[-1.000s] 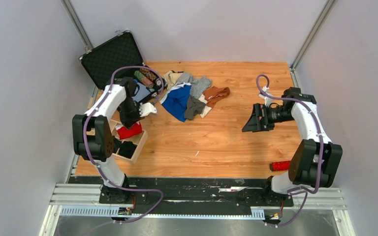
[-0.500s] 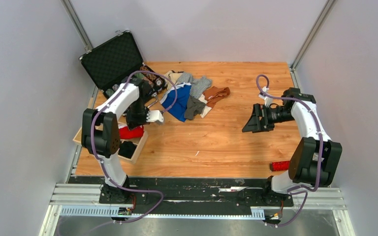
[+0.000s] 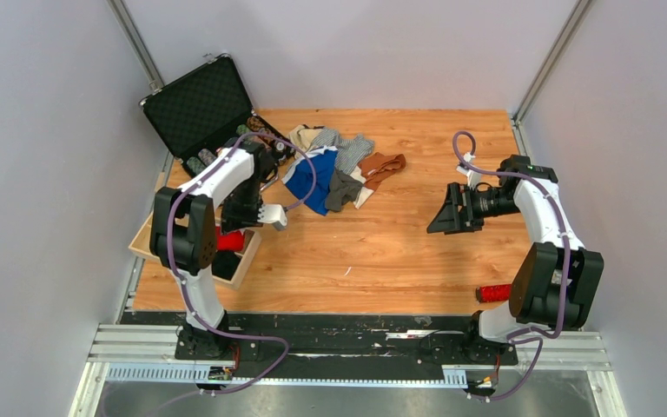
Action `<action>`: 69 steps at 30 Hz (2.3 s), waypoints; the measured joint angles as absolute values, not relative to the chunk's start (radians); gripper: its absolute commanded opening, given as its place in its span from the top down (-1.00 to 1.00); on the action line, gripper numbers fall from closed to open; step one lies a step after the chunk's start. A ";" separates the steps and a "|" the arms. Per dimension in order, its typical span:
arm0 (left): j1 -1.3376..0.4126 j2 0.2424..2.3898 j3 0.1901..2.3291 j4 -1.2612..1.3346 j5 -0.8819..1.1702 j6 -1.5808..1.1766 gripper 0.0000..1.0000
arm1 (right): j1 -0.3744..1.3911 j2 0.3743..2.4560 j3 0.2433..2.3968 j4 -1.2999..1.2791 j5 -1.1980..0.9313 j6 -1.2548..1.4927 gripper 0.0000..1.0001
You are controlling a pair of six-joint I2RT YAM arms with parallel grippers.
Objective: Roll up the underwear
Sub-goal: Place the underwear in the storage box.
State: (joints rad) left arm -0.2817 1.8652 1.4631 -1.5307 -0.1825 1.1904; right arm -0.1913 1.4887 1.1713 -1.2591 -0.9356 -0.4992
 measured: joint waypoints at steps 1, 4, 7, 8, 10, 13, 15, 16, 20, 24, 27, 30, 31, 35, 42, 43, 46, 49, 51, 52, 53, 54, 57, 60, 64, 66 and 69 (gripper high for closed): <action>-0.282 1.865 1.463 -1.532 -0.186 1.188 1.00 | -0.191 1.489 1.171 -1.259 -0.937 -0.499 -1.00; -0.287 1.871 1.468 -1.538 -0.186 1.180 1.00 | -0.191 1.489 1.171 -1.259 -0.937 -0.499 -1.00; -0.312 1.920 1.510 -1.552 -0.184 1.165 1.00 | -0.191 1.489 1.171 -1.259 -0.939 -0.499 -1.00; -0.327 1.943 1.527 -1.552 -0.181 1.157 1.00 | -0.191 1.489 1.171 -1.259 -0.940 -0.499 -1.00; -0.359 1.991 1.555 -1.558 -0.180 1.142 1.00 | -0.191 1.489 1.171 -1.259 -0.941 -0.499 -1.00; -0.395 2.041 1.575 -1.562 -0.174 1.120 1.00 | -0.191 1.487 1.167 -1.259 -0.941 -0.499 -1.00; -0.408 2.056 1.574 -1.554 -0.163 1.099 1.00 | -0.191 1.485 1.159 -1.259 -0.940 -0.499 -1.00; -0.411 2.056 1.566 -1.545 -0.160 1.089 1.00 | -0.192 1.483 1.158 -1.261 -0.939 -0.499 -1.00; -0.406 2.011 1.475 -1.462 -0.115 1.044 1.00 | -0.196 1.481 1.158 -1.261 -0.936 -0.500 -1.00; -0.363 1.890 1.334 -1.346 -0.022 1.011 1.00 | -0.200 1.481 1.158 -1.267 -0.933 -0.507 -1.00; -0.305 1.795 1.252 -1.255 0.067 1.041 1.00 | -0.200 1.486 1.158 -1.287 -0.924 -0.524 -1.00; -0.234 1.747 1.213 -1.212 0.177 1.102 1.00 | -0.200 1.496 1.169 -1.317 -0.899 -0.548 -1.00; -0.207 1.735 1.200 -1.198 0.222 1.122 1.00 | -0.200 1.498 1.178 -1.328 -0.885 -0.556 -1.00; -0.122 1.679 1.124 -1.126 0.361 1.185 1.00 | -0.200 1.492 1.231 -1.351 -0.818 -0.593 -1.00; -0.104 1.646 1.044 -1.040 0.393 1.210 1.00 | -0.200 1.478 1.292 -1.365 -0.743 -0.609 -1.00; -0.104 1.643 1.039 -1.034 0.393 1.205 0.97 | -0.200 1.478 1.293 -1.365 -0.738 -0.609 -1.00; -0.104 1.618 1.025 -1.001 0.388 1.165 0.62 | -0.200 1.478 1.296 -1.368 -0.720 -0.609 -1.00; -0.104 1.598 1.024 -0.986 0.385 1.120 0.38 | -0.200 1.478 1.305 -1.369 -0.715 -0.609 -1.00; -0.105 1.581 1.025 -0.973 0.385 1.080 0.24 | -0.200 1.477 1.310 -1.368 -0.715 -0.609 -1.00; -0.107 1.570 1.031 -0.960 0.387 1.060 0.19 | -0.200 1.476 1.311 -1.368 -0.715 -0.609 -1.00; -0.110 1.560 1.044 -0.955 0.389 1.046 0.09 | -0.200 1.475 1.311 -1.369 -0.715 -0.609 -1.00; -0.111 1.552 1.062 -0.953 0.391 1.034 0.05 | -0.200 1.474 1.311 -1.368 -0.715 -0.608 -1.00; -0.112 1.512 1.130 -0.954 0.390 1.006 -0.10 | -0.200 1.470 1.311 -1.368 -0.717 -0.608 -1.00; -0.112 1.453 1.166 -0.969 0.389 0.994 -0.12 | -0.200 1.467 1.310 -1.368 -0.722 -0.608 -1.00; -0.112 1.395 1.172 -1.016 0.366 0.957 -0.41 | -0.200 1.464 1.310 -1.368 -0.730 -0.607 -1.00; -0.112 1.390 1.173 -1.032 0.330 0.912 -0.52 | -0.200 1.463 1.310 -1.368 -0.736 -0.607 -1.00; -0.113 1.409 1.195 -1.073 0.271 0.829 -0.54 | -0.200 1.462 1.310 -1.368 -0.743 -0.605 -1.00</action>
